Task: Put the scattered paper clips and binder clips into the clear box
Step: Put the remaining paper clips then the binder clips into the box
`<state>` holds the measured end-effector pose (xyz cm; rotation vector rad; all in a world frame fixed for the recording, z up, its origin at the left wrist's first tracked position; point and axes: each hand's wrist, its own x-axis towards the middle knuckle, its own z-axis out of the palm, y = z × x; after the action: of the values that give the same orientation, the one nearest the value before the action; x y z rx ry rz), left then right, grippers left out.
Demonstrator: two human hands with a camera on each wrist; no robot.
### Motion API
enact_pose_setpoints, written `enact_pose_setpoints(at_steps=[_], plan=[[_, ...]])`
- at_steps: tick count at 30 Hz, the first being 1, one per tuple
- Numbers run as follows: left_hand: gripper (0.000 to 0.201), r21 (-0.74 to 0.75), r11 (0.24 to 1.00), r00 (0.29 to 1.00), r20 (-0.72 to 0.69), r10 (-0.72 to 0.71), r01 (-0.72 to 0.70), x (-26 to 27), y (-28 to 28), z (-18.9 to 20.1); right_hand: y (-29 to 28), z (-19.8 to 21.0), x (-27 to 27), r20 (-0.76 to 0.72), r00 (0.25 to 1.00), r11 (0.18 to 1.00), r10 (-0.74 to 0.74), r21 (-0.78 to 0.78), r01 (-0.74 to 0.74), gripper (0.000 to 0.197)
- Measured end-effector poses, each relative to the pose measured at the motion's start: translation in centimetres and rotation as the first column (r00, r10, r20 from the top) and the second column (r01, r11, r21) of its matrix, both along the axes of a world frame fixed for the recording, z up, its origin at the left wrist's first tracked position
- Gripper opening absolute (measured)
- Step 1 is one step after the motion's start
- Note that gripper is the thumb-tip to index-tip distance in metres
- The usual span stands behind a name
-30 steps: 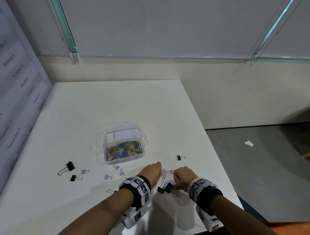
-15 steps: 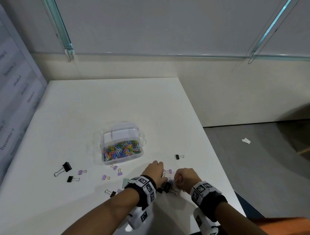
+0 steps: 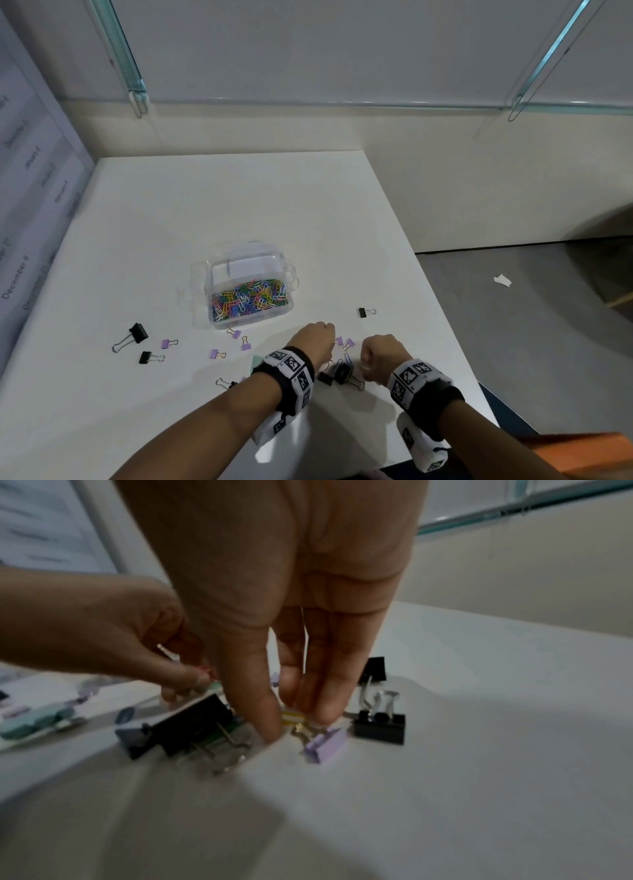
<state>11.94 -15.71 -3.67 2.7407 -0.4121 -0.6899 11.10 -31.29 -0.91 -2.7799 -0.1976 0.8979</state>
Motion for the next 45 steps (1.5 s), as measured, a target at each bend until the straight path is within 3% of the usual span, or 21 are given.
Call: enact_pose_setpoints(at_steps=[3,6,8,11,12,13,14,16,17,18,20,27,29,31,34,39,45], plan=[[0.024,-0.131,0.979,0.987,-0.043,0.154,-0.159,0.2,1.6,0.6,-0.1,0.0,-0.2,-0.02,1.0,0.999,-0.021,-0.028,0.02,0.034],[0.018,-0.336,0.863,0.926,-0.169,0.338,-0.377,0.2,3.3,0.7,0.3,0.1,0.0,-0.049,0.998,0.998,-0.05,-0.032,0.048,0.03],[0.023,-0.428,0.724,0.837,-0.362,0.411,-0.541,0.1,4.2,0.9,0.5,0.2,0.1,-0.064,0.997,0.998,-0.043,-0.058,0.039,0.026],[0.034,-0.45,0.388,0.592,-0.665,0.455,-0.804,-0.3,5.0,1.3,0.7,0.2,0.1,-0.059,0.998,0.996,0.026,-0.087,-0.031,0.029],[0.03,-0.43,0.318,0.533,-0.722,0.44,-0.845,-0.4,5.2,1.5,0.8,0.2,0.0,-0.053,0.998,0.995,0.046,-0.083,-0.05,0.031],[0.024,-0.425,0.338,0.539,-0.721,0.434,-0.84,-0.6,5.4,1.4,0.7,0.3,0.0,-0.048,0.997,0.996,0.056,-0.069,-0.059,0.031],[0.017,-0.436,0.458,0.623,-0.651,0.433,-0.774,-0.9,5.7,1.3,0.6,0.4,0.0,-0.047,0.998,0.998,0.048,-0.038,-0.05,0.028],[0.01,-0.351,0.818,0.87,-0.371,0.326,-0.456,-1.2,6.3,1.2,0.3,0.7,0.0,-0.047,0.999,0.999,-0.002,0.046,0.004,0.023],[0.011,-0.266,0.92,0.939,-0.266,0.218,-0.289,-1.3,6.3,1.1,0.2,0.9,0.0,-0.041,0.999,0.997,-0.009,0.076,0.012,0.021],[0.014,-0.201,0.967,0.972,-0.206,0.117,-0.159,-1.4,6.3,0.9,0.1,1.0,0.0,-0.027,1.0,0.995,-0.002,0.104,0.005,0.022],[0.019,-0.154,0.987,0.987,-0.157,0.024,-0.049,-1.4,6.1,0.6,0.2,1.1,0.0,0.002,1.0,0.988,0.011,0.152,-0.011,0.024],[0.01,-0.122,0.993,0.99,-0.141,-0.021,0.003,-1.4,5.8,1.2,0.0,0.7,-0.1,0.07,0.995,0.983,0.068,0.163,-0.078,0.02],[0.003,-0.106,0.994,0.987,-0.157,-0.027,0.011,-1.5,5.6,1.5,-0.1,0.4,-0.2,0.051,0.99,0.978,0.128,0.159,-0.134,0.029],[0.014,-0.076,0.997,0.984,-0.176,-0.033,0.02,-1.5,5.6,1.6,0.0,0.2,-0.1,0.043,0.986,0.973,0.159,0.164,-0.164,0.038],[0.026,-0.025,0.999,0.981,-0.192,-0.042,0.038,-1.6,5.4,1.9,0.4,-0.1,-0.2,0.068,0.983,0.966,0.169,0.186,-0.179,0.037],[0.004,-0.057,0.998,0.984,-0.177,-0.017,0.007,-1.9,5.6,1.8,1.0,-0.2,-0.3,0.065,0.98,0.951,0.188,0.238,-0.199,0.019],[0.017,-0.144,0.985,0.989,-0.131,0.074,-0.093,-1.9,6.8,2.2,0.7,-0.3,-1.1,0.062,0.986,0.943,0.154,0.29,-0.165,0.036]])
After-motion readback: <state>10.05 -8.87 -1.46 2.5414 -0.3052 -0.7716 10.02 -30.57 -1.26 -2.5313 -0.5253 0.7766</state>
